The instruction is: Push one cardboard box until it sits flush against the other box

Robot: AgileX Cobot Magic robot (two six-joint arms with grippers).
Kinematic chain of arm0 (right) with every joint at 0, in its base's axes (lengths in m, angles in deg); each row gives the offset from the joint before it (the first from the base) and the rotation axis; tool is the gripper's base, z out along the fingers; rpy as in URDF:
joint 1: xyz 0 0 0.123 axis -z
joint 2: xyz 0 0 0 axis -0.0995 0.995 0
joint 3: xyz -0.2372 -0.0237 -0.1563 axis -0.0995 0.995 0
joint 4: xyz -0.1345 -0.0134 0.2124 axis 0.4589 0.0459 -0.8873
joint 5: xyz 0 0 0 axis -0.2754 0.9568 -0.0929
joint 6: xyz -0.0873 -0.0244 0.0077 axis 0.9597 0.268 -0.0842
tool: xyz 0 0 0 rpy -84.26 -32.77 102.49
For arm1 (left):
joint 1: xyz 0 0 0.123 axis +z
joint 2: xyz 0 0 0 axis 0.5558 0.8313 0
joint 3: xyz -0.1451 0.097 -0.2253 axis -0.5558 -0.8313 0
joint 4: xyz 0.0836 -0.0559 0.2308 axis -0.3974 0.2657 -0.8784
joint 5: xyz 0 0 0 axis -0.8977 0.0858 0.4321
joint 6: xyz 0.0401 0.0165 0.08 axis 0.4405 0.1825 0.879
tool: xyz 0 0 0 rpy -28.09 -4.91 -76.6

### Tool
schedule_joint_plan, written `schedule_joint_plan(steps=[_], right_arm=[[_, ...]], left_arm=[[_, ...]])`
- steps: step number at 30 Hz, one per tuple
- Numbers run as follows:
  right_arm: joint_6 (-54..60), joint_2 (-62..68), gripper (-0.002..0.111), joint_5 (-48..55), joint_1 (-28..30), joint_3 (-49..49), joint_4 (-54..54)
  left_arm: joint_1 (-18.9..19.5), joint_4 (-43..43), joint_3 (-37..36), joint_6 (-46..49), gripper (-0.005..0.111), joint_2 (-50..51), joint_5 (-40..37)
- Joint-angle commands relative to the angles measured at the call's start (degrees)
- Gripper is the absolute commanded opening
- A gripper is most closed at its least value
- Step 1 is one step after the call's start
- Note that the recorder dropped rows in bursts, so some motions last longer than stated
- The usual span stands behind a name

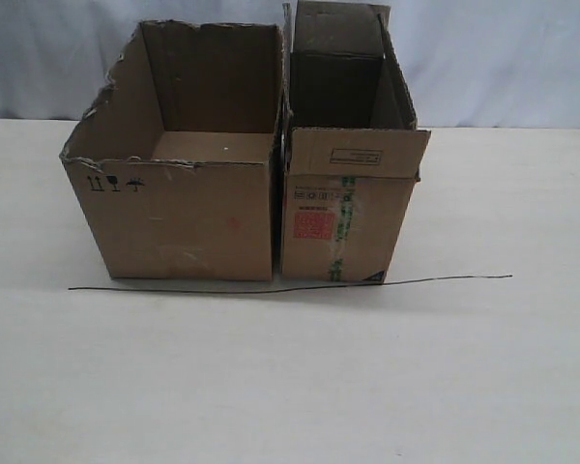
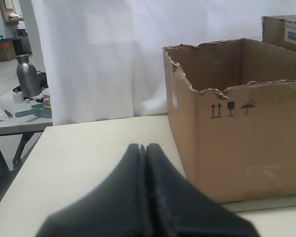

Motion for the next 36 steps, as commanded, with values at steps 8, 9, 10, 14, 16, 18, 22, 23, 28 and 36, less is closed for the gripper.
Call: schedule_joint_plan(steps=[8,9,10,14,16,18,22,23,28,36], right_arm=[[-10.9,-0.2,0.005,-1.3,0.4,0.2,16.2],[-10.5,-0.2,0.005,-1.3,0.4,0.2,16.2],[-10.6,-0.2,0.005,-1.3,0.5,0.2,16.2],[-10.8,-0.2,0.005,-1.3,0.7,0.2,16.2],[-10.8,-0.2,0.005,-1.3,1.0,0.2,16.0],[-10.6,-0.2,0.005,-1.3,1.0,0.2,16.0],[-10.6,-0.2,0.005,-1.5,1.9,0.2,16.1],[-10.6,-0.2,0.005,-1.5,2.5,0.2,16.1],[-10.8,-0.2,0.005,-1.3,5.0,0.2,15.9],[-10.8,-0.2,0.005,-1.3,5.0,0.2,15.7]], left_arm=[[0.0,0.0,-0.2,0.0,0.000,-0.1,0.3],[0.0,0.0,-0.2,0.0,0.000,-0.1,0.3],[0.0,0.0,-0.2,0.0,0.000,-0.1,0.3],[0.0,0.0,-0.2,0.0,0.000,-0.1,0.3],[0.0,0.0,-0.2,0.0,0.000,-0.1,0.3],[0.0,0.0,-0.2,0.0,0.000,-0.1,0.3],[0.0,0.0,-0.2,0.0,0.000,-0.1,0.3],[0.0,0.0,-0.2,0.0,0.000,-0.1,0.3],[0.0,0.0,-0.2,0.0,0.000,-0.1,0.3],[0.0,0.0,-0.2,0.0,0.000,-0.1,0.3]])
